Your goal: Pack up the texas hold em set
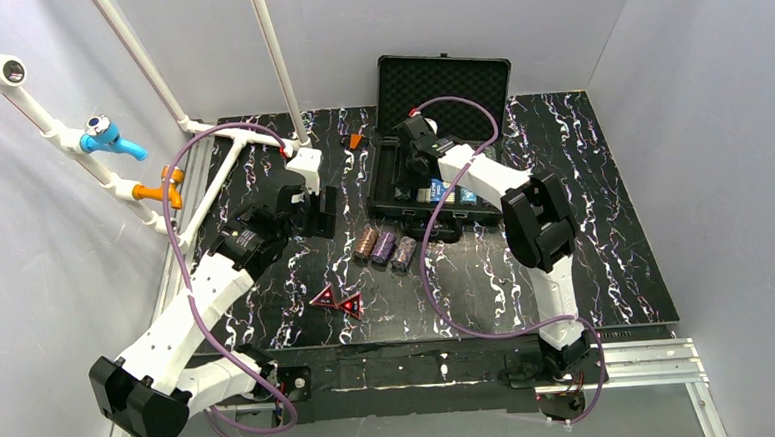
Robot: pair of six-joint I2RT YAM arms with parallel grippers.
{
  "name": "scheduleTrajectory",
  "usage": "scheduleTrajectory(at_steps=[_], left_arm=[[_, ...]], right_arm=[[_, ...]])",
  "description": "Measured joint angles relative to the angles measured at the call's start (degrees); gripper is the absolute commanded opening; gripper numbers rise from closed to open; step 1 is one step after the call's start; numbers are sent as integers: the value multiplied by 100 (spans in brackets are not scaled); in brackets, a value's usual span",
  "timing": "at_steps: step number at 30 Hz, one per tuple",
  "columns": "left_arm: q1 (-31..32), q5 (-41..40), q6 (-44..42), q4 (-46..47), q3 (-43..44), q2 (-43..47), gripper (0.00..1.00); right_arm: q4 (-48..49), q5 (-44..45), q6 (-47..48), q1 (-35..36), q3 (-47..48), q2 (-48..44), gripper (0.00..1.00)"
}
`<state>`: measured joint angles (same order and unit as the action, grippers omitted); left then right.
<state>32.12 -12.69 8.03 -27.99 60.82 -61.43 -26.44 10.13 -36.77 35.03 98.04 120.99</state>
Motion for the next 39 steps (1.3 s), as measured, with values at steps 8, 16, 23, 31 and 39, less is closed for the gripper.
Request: scheduleTrajectory(at_steps=[8, 16, 23, 31, 39], left_arm=[[0, 7, -31, 79, -28, 0, 98], [-9, -166, 214, 717, -229, -50, 98], [-96, 208, 378, 1268, -293, -1054, 98], [-118, 286, 341, 2538, -516, -1996, 98], [-203, 367, 37, 3429, 420, -3783, 98]], right_arm=[[-404, 11, 111, 125, 9, -144, 79], [-1137, 59, 232, 186, -63, -719, 82], [-1137, 111, 358, 181, -166, -1104, 77], [-1075, 151, 413, 179, -1106, -1515, 74], [-868, 179, 518, 179, -2033, -2387, 73]])
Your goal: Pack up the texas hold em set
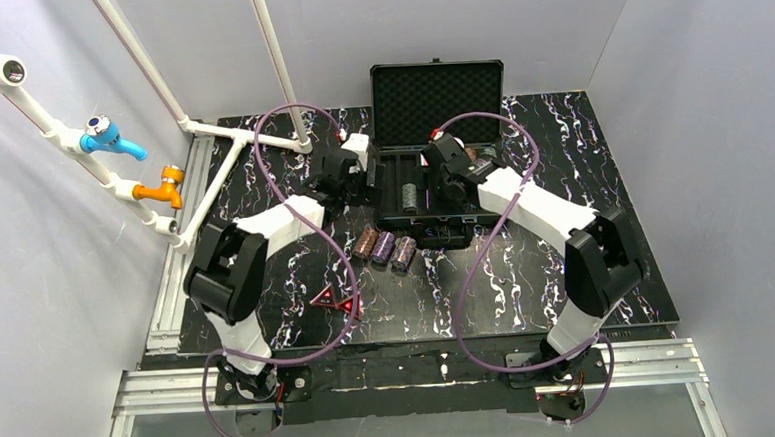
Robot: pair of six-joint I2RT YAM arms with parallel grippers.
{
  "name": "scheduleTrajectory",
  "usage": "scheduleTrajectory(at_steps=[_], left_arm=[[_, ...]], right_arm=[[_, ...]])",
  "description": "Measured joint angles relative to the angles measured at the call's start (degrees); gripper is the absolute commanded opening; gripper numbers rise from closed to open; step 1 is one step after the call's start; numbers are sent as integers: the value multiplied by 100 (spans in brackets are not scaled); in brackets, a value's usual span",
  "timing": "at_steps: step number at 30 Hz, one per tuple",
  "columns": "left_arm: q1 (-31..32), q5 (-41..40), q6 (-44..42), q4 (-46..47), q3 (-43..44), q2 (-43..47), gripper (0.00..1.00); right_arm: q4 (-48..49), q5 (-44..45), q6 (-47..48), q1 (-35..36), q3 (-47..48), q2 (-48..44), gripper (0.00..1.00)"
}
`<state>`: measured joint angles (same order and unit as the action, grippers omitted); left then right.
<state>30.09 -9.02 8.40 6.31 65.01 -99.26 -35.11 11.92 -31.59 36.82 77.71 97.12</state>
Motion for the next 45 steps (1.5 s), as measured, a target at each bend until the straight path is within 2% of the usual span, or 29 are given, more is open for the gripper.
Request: scheduleTrajectory(at_steps=[8, 16, 34, 45], left_arm=[[-313, 562, 13, 1097, -116, -769, 98], [-450, 905, -22, 1563, 216, -1386, 98], [-645, 1325, -249, 1801, 195, -1154, 98], [-667, 1773, -199, 2090, 127, -1427, 98]], right_arm=[[173, 116, 105, 0, -459, -409, 73], [227, 125, 219, 0, -492, -409, 73], [225, 50, 251, 0, -520, -667, 73], [254, 26, 186, 0, -876, -1043, 73]])
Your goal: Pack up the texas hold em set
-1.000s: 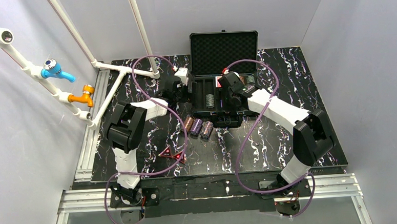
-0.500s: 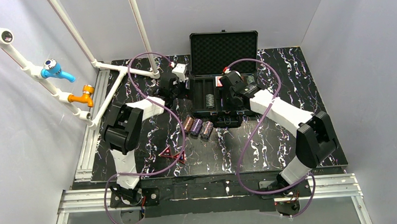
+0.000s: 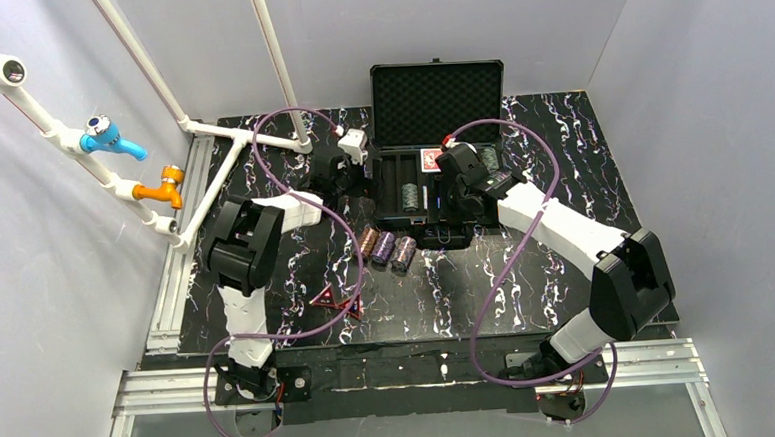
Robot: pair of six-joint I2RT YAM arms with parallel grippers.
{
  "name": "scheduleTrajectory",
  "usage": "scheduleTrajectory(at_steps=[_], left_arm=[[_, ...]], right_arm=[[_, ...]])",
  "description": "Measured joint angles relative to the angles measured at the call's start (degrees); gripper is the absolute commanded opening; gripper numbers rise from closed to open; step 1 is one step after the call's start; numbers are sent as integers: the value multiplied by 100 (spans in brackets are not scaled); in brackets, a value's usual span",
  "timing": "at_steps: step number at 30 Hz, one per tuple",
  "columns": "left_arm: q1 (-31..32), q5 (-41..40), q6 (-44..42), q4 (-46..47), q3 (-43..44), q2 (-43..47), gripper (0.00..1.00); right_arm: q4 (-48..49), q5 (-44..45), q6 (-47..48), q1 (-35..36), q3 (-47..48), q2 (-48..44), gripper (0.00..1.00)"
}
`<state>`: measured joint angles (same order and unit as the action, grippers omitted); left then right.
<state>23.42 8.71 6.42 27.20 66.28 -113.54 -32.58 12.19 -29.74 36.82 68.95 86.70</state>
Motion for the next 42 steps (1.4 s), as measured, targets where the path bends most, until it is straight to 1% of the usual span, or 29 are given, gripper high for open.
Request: scheduleTrajectory(at_steps=[7, 14, 17, 20, 23, 26, 29, 33, 38, 42], left_arm=[[0, 199, -343, 151, 315, -339, 98], [0, 310, -437, 247, 380, -295, 98], [0, 223, -424, 234, 262, -55, 98], [0, 15, -339, 76, -9, 535, 98], [0, -308, -188, -549, -63, 1349, 98], [0, -557, -94, -1497, 264, 2006, 98], [0, -844, -50, -2391, 699, 2400, 98], [0, -1161, 9, -3390, 715, 2903, 98], [0, -1408, 92, -3932, 376, 3495, 98], [4, -1628, 103, -3932, -111, 4035, 98]], right_arm=[[-31, -15, 9, 0, -22, 0, 73], [-26, -13, 15, 0, -22, 0, 73], [-26, -15, 17, 0, -22, 2, 73], [-26, -35, 20, 0, -20, 2, 73], [-28, -111, 17, 0, 2, 4, 73], [-28, -238, -4, 0, 70, 4, 73], [-26, -356, -52, 31, 177, 28, 73], [-28, -400, -184, 181, 374, 151, 73], [-28, -334, -435, 599, 531, 295, 74], [-35, -186, -645, 986, 645, 439, 74]])
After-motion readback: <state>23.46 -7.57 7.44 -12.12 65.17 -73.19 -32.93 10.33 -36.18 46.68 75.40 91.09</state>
